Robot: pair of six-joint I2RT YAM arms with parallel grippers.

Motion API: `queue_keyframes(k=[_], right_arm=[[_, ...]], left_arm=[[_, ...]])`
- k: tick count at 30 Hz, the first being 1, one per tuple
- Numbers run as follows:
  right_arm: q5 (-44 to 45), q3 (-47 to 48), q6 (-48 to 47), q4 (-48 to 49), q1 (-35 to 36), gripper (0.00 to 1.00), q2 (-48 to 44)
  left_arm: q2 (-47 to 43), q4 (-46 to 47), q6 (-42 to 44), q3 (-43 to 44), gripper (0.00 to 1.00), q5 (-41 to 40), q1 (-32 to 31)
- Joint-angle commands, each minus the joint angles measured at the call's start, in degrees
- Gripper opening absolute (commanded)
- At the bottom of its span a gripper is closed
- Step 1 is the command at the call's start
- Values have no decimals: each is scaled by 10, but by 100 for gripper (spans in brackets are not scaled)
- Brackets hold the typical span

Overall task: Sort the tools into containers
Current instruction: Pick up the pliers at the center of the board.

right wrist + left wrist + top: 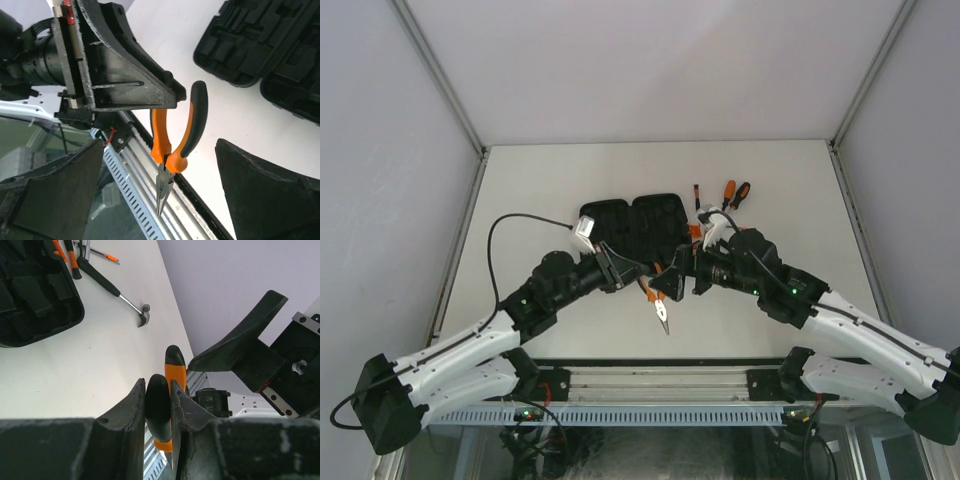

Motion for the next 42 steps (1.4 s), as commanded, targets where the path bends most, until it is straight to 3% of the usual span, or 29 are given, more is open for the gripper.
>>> queue_keyframes(k=[1,7,19,28,42], right_arm=[[117,42,-30,-48,42,92,-2],[213,48,-26,-59,105,93,5],[312,94,-70,-69,182,92,88],[411,171,-82,-157,223,79,180],[440,178,-72,-172,238,62,216]], left_arm=[[-23,58,-25,-9,0,-21,-3],[-39,72,-38,-25,0,-46,-3],[-36,68,-43,-23,0,-52,-3],[-41,47,-46,-19,0,-63,-3],[-45,22,-51,-16,0,-75,-3]])
